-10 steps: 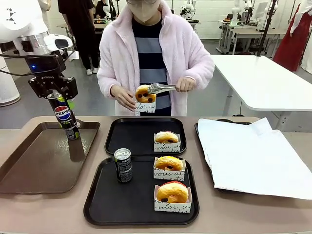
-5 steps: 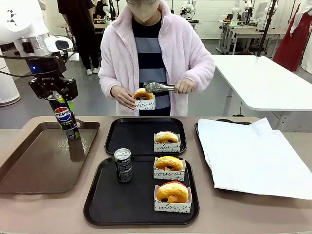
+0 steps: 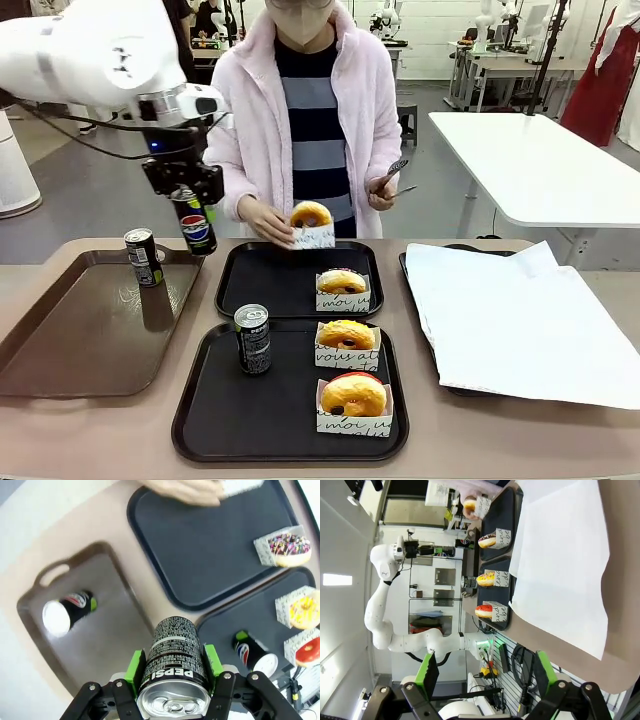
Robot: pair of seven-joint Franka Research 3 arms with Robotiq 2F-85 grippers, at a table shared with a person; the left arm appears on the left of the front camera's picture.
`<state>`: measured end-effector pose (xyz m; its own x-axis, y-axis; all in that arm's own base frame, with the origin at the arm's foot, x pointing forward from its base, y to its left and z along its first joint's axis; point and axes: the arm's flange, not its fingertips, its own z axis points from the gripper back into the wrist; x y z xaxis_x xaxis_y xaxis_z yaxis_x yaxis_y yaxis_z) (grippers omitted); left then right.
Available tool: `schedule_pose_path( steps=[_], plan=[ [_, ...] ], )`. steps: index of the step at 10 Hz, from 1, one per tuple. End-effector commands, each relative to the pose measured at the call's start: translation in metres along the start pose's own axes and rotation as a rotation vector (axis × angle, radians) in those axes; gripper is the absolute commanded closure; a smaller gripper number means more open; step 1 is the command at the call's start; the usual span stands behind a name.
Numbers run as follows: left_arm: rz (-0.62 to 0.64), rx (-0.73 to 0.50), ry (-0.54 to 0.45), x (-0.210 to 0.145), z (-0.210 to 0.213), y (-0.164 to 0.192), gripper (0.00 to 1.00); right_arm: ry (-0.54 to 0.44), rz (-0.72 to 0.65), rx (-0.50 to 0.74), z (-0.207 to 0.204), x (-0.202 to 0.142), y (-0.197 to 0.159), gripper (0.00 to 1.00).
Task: Set up donuts and drinks on trays.
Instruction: Pick up one Pepsi coke from the Handle tray and place it on the Flat Tray without a Pepsi coke.
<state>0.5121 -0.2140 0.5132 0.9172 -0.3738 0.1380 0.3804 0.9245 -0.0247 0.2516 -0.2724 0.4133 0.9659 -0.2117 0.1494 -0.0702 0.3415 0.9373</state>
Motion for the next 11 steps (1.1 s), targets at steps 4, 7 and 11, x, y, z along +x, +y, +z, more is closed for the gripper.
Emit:
schedule_pose_path(
  steps=[4,7,11],
  plan=[
    [-0.029,0.008,0.029,0.050,-0.029,-0.014,0.41,-0.006,0.013,0.015,0.001,0.000,0.000,0.00],
    [-0.173,-0.036,0.187,-0.054,-0.006,-0.011,0.41,-0.006,0.013,0.015,0.001,0.000,0.000,0.00],
    [-0.175,-0.005,0.160,-0.056,-0.009,-0.020,0.41,-0.006,0.013,0.015,0.001,0.000,0.000,0.00]
  ],
)
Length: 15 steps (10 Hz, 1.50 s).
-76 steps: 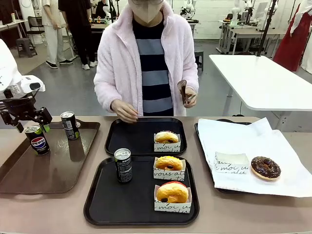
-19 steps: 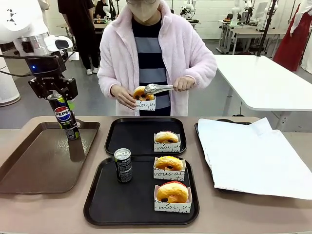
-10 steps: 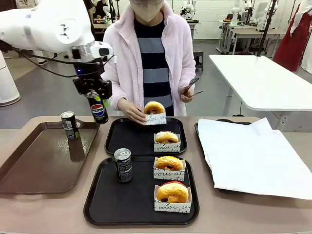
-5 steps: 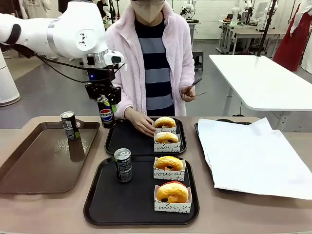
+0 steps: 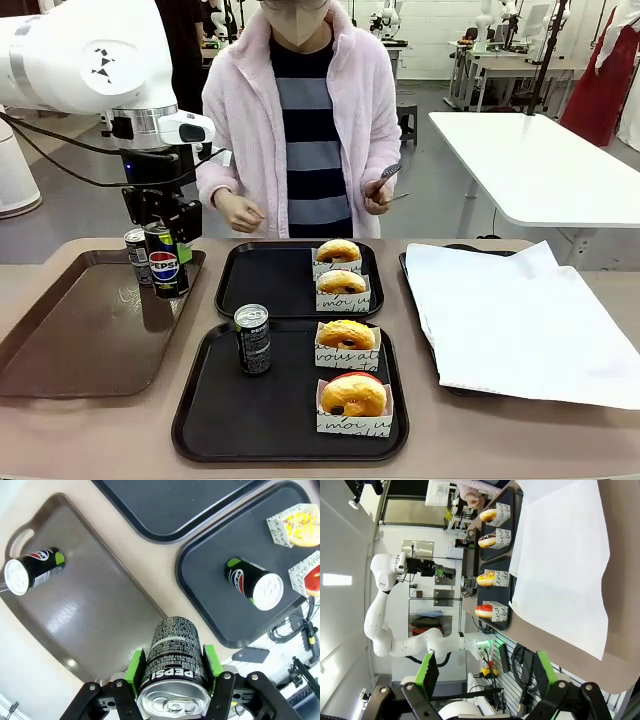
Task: Set up donuts and drinks on trays.
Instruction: Pick up one Pepsi coke from the Handle tray and place it on the Flat Tray without a Pepsi coke.
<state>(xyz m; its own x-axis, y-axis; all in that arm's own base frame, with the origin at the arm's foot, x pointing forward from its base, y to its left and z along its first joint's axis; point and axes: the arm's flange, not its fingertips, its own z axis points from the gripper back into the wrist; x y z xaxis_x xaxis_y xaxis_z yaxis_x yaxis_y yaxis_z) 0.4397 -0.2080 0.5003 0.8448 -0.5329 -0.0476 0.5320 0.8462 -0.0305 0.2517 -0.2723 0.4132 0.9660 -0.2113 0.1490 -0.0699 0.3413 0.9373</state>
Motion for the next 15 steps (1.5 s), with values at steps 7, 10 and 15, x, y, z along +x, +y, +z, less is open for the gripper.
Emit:
schedule_pose_path(
  steps=[7,10,15],
  plan=[
    [0.099,0.039,-0.164,0.158,-0.021,0.007,0.41,-0.006,0.013,0.014,0.001,0.000,0.000,0.00],
    [0.070,0.116,-0.192,0.181,-0.060,0.011,0.41,-0.006,0.013,0.014,0.001,0.000,0.000,0.00],
    [0.089,0.090,-0.154,0.196,-0.100,0.019,0.41,-0.006,0.013,0.014,0.001,0.000,0.000,0.00]
  ],
)
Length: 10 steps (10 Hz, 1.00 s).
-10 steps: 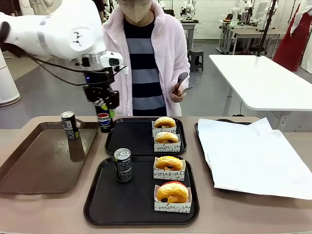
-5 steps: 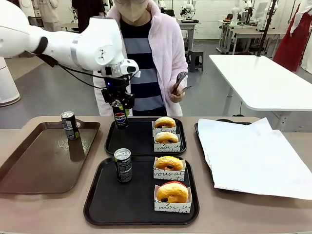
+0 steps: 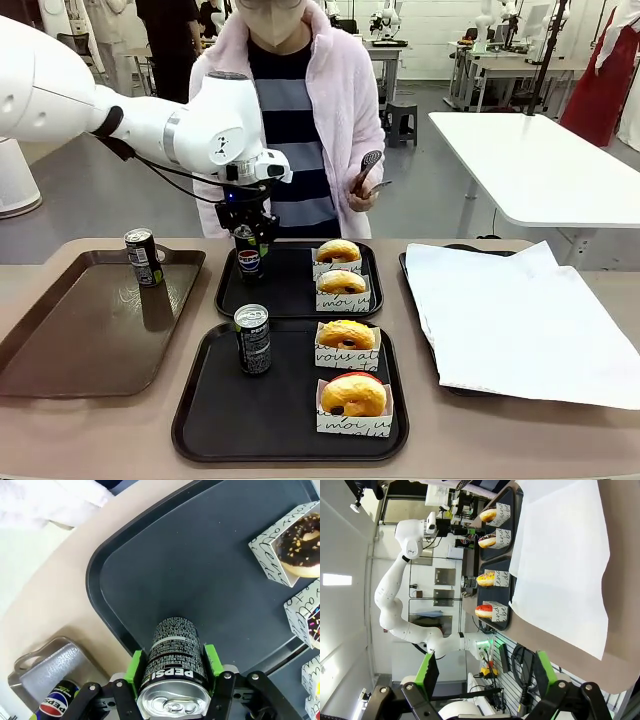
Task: Set up donuts and drinks on trays.
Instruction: Pick up one Pepsi coke from the Handle tray and place it on the Flat Tray without a Pepsi coke.
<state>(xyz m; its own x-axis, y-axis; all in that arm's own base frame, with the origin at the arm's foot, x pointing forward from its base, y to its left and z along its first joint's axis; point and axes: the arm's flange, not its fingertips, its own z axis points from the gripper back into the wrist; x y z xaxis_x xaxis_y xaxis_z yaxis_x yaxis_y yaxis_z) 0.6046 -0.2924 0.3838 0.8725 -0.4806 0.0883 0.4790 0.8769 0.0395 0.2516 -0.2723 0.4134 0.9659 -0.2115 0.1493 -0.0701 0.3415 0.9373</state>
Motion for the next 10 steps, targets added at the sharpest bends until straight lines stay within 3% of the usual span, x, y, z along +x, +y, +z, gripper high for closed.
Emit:
schedule_pose_path(
  steps=[1,5,6,7,10],
  plan=[
    [0.028,0.025,-0.007,0.0074,0.0024,0.0009,0.41,-0.006,0.013,0.014,0.0010,0.0005,-0.0003,0.00],
    [0.022,0.032,0.006,0.0061,-0.0033,-0.0007,0.41,-0.006,0.013,0.014,0.0010,0.0005,-0.0003,0.00],
    [0.019,0.031,0.010,0.0067,-0.0031,0.0003,0.34,-0.006,0.013,0.014,0.0010,0.0005,-0.0003,0.00],
    [0.027,0.027,0.013,0.0054,-0.0035,-0.0007,0.00,-0.006,0.013,0.014,0.0010,0.0005,-0.0003,0.00],
    [0.019,0.035,0.004,0.0011,0.0026,-0.0047,0.00,-0.006,0.013,0.014,0.0010,0.0005,-0.0003,0.00]
  ],
)
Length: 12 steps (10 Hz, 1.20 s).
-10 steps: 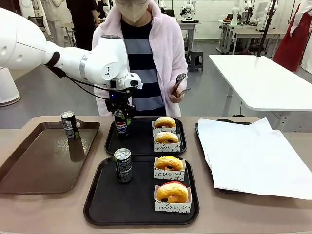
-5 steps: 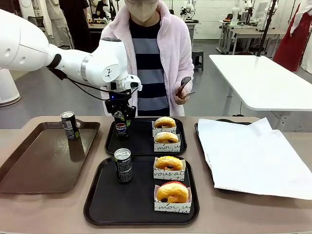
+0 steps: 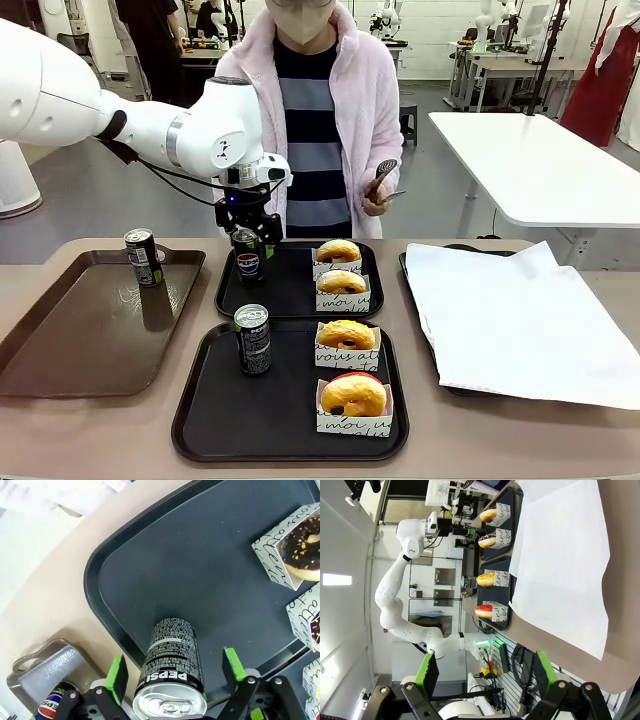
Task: Set up donuts and drinks on trays.
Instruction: Pick up one Pepsi coke from the Handle tray and place it on the Flat Tray without a Pepsi coke.
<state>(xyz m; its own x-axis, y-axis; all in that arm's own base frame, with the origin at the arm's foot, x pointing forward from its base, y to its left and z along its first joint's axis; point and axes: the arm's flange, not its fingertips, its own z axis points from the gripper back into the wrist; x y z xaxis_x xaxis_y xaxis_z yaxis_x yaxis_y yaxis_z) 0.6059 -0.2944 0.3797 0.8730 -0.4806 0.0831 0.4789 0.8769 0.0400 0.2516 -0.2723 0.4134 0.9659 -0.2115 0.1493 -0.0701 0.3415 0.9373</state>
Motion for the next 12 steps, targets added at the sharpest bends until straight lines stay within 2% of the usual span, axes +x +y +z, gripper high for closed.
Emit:
schedule_pose_path(
  steps=[1,4,8,10,11,12],
  plan=[
    [0.010,0.074,-0.019,-0.005,0.016,-0.008,0.01,-0.006,0.013,0.015,0.001,0.000,0.000,0.00],
    [0.074,0.085,-0.032,-0.022,0.054,-0.019,0.00,-0.006,0.013,0.015,0.001,0.000,0.000,0.00],
    [0.077,0.061,-0.031,-0.049,0.088,-0.025,0.00,-0.006,0.013,0.015,0.001,0.000,0.000,0.00],
    [0.082,0.010,-0.030,-0.061,0.098,-0.021,0.00,-0.006,0.013,0.015,0.001,0.000,0.000,0.00],
    [0.059,0.060,-0.030,-0.040,0.093,-0.025,0.00,-0.006,0.013,0.015,0.001,0.000,0.000,0.00],
    [0.059,0.060,-0.030,-0.040,0.093,-0.025,0.00,-0.006,0.013,0.015,0.001,0.000,0.000,0.00]
  ],
)
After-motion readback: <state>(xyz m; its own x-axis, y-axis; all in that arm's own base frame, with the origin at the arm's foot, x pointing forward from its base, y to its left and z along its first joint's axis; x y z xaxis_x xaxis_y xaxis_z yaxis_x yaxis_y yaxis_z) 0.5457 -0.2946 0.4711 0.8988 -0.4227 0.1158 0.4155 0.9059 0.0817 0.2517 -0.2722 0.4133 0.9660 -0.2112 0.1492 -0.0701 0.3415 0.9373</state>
